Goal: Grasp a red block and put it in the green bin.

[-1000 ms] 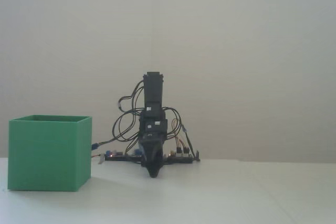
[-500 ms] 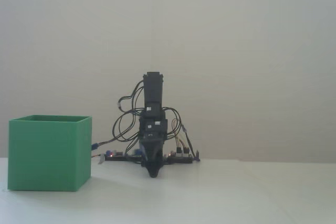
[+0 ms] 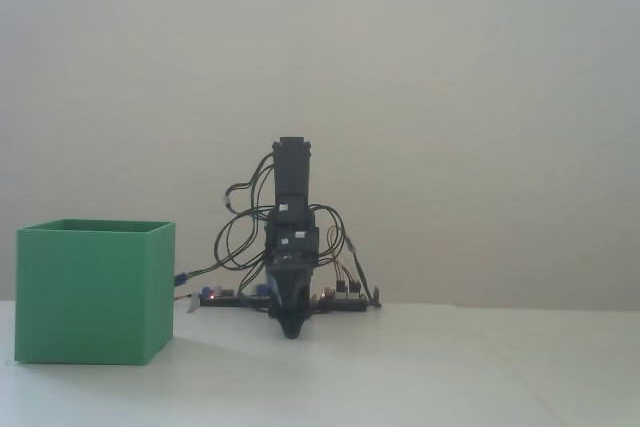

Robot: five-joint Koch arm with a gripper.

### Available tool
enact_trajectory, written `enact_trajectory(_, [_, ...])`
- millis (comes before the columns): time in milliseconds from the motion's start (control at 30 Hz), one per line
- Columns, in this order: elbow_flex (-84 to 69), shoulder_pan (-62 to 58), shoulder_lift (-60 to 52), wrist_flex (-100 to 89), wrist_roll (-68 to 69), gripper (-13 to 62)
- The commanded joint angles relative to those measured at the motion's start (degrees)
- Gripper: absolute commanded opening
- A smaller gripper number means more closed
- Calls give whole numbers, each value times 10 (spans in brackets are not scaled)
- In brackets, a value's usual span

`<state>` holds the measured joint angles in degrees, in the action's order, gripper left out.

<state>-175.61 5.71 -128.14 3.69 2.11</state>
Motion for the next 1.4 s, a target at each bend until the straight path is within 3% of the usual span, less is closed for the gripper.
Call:
enact_trajectory(0, [-45,0,-50,14,-7,336])
enact_trajectory(1367, [-45,-9,-50,14,-6,336])
